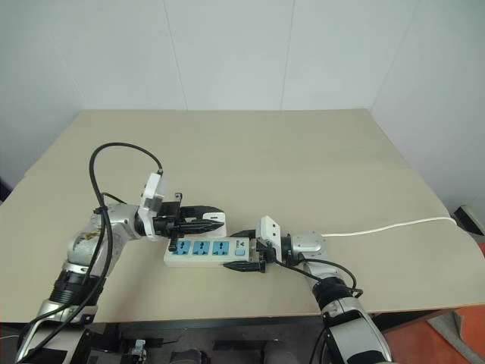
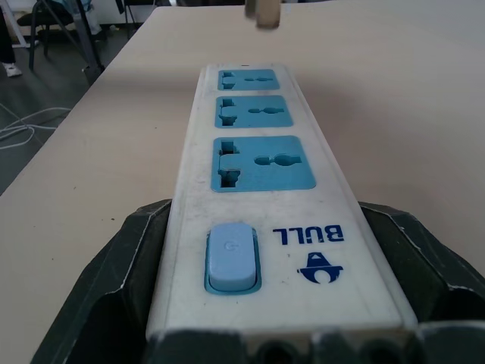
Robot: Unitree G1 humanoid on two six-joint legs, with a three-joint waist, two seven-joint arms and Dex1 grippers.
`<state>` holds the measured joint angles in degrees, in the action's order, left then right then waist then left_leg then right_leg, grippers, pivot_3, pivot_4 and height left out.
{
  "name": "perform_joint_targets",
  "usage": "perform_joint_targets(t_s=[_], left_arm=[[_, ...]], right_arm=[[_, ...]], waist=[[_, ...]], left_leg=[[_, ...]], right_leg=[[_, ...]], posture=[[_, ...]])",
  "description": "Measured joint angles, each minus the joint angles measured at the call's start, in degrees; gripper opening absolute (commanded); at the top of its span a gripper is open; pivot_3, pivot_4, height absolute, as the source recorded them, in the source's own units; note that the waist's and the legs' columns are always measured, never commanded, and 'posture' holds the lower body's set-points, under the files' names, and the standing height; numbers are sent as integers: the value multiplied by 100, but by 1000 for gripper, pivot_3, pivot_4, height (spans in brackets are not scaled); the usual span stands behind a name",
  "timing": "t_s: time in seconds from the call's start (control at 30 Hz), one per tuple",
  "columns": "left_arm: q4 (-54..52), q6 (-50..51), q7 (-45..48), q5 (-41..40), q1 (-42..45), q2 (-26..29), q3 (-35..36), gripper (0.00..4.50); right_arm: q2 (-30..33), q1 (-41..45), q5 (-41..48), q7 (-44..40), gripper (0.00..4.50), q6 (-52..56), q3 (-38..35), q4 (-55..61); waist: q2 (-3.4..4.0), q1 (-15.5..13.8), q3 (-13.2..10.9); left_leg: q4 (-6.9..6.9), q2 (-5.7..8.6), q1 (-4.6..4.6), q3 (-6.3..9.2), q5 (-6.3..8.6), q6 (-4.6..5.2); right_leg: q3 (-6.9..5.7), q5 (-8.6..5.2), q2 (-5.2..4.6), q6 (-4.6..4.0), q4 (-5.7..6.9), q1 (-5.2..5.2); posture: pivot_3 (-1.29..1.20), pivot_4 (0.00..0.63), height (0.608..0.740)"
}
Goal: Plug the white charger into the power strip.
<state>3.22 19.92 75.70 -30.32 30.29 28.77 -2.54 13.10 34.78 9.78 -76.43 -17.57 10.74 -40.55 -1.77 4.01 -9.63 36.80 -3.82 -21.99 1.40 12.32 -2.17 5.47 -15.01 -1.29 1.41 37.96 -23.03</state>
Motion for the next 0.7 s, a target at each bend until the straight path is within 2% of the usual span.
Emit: perform_joint_targets(t_s=[0.7], left_arm=[[22, -356, -136, 322, -363, -190, -226, 1010]], right_arm=[[12, -70, 1, 26, 3402, 63, 0, 123]], waist=[[0, -2, 0]], left_leg=[[-3, 0, -1, 0, 1, 1]], right_leg=[[0, -5, 0, 8, -5, -1]], posture=[[0, 150, 740]])
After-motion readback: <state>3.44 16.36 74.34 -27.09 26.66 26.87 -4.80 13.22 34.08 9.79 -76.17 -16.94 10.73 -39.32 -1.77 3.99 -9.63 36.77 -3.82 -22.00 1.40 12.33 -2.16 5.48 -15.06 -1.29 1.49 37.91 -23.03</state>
